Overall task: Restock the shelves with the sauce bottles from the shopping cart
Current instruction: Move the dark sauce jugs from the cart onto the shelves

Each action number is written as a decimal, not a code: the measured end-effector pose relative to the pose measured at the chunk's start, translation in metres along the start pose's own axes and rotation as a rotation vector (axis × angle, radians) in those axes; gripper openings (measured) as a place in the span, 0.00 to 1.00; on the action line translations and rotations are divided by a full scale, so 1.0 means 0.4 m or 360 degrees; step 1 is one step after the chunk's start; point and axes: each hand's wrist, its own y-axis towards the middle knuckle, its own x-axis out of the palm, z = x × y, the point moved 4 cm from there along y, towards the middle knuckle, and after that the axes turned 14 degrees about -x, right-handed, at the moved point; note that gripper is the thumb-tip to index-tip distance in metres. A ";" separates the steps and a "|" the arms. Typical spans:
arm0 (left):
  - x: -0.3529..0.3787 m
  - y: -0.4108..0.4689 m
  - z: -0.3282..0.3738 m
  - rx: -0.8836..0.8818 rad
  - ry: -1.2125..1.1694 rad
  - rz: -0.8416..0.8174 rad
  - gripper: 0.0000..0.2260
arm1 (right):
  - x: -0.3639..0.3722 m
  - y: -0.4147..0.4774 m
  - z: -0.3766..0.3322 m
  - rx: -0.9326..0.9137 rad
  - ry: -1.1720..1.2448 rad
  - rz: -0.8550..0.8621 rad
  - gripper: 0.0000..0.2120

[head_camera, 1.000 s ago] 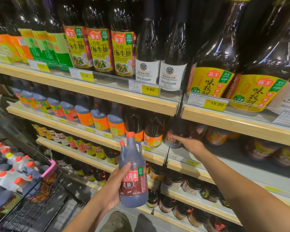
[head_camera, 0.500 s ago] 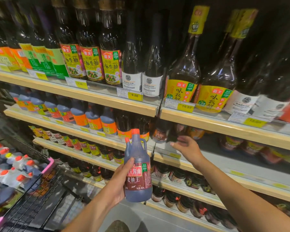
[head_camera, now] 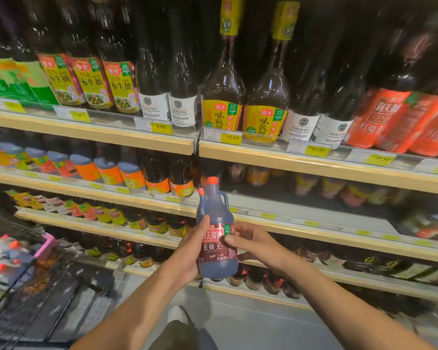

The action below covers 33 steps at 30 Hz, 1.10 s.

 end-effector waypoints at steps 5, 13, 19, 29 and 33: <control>0.027 0.043 -0.014 -0.0060 0.0039 -0.0036 0.24 | -0.018 0.000 0.041 0.0005 -0.0066 0.0121 0.30; 0.019 0.115 0.007 -0.0257 0.0186 -0.0180 0.21 | -0.072 0.052 0.084 0.0219 -0.0017 0.0291 0.18; -0.014 0.182 0.071 -0.0234 0.0402 -0.0109 0.16 | -0.118 0.126 0.108 0.0198 0.0121 0.0347 0.22; -0.004 0.344 0.205 0.0203 0.0827 0.0202 0.19 | -0.265 0.301 0.121 -0.0019 0.0005 0.0648 0.22; 0.013 0.398 0.240 0.0307 0.0680 0.0274 0.14 | -0.316 0.348 0.128 0.0117 -0.0190 0.0736 0.23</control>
